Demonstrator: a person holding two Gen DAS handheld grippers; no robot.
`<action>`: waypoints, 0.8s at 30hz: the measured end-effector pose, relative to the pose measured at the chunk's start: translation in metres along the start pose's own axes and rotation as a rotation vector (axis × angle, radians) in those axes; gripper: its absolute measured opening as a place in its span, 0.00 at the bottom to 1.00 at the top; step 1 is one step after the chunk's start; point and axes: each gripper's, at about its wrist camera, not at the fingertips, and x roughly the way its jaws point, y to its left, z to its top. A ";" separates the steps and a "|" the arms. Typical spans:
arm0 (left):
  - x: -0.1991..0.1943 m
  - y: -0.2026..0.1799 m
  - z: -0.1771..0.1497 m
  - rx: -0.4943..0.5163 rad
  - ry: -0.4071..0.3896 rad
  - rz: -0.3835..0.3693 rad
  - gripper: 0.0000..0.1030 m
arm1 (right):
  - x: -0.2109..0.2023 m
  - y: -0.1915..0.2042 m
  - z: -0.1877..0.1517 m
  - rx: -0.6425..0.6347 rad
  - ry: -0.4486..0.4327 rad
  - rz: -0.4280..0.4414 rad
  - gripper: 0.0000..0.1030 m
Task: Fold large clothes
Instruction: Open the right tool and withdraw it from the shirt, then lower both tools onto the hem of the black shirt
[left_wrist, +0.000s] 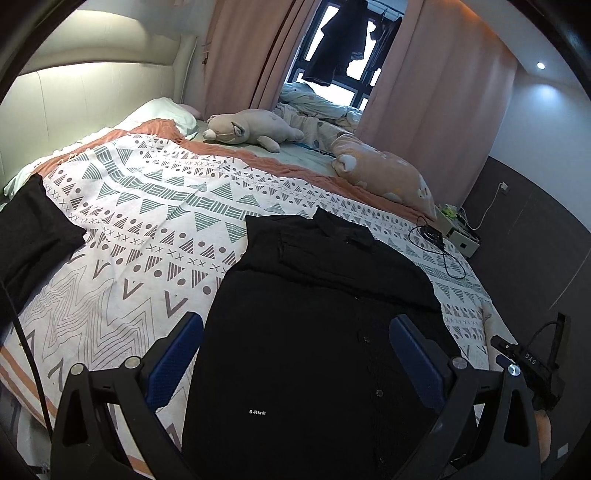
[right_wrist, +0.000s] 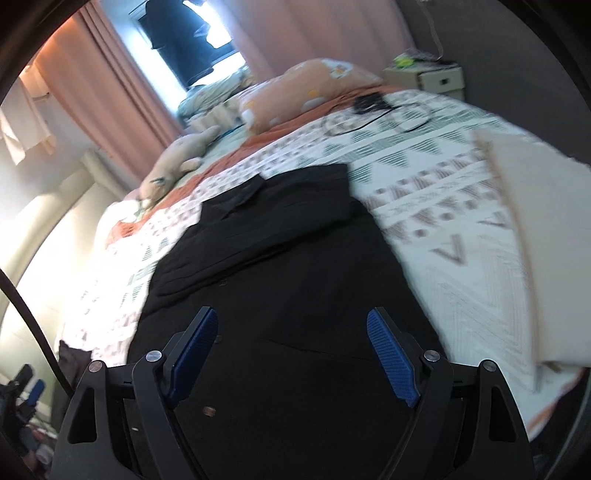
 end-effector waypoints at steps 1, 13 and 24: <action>-0.005 -0.002 -0.004 0.009 -0.006 -0.002 1.00 | -0.011 -0.002 -0.004 0.000 -0.019 -0.004 0.80; -0.062 0.007 -0.051 0.028 -0.062 -0.018 1.00 | -0.106 -0.048 -0.051 0.003 -0.097 -0.032 0.80; -0.093 0.041 -0.084 -0.029 -0.031 0.024 1.00 | -0.155 -0.078 -0.070 -0.050 -0.071 -0.054 0.80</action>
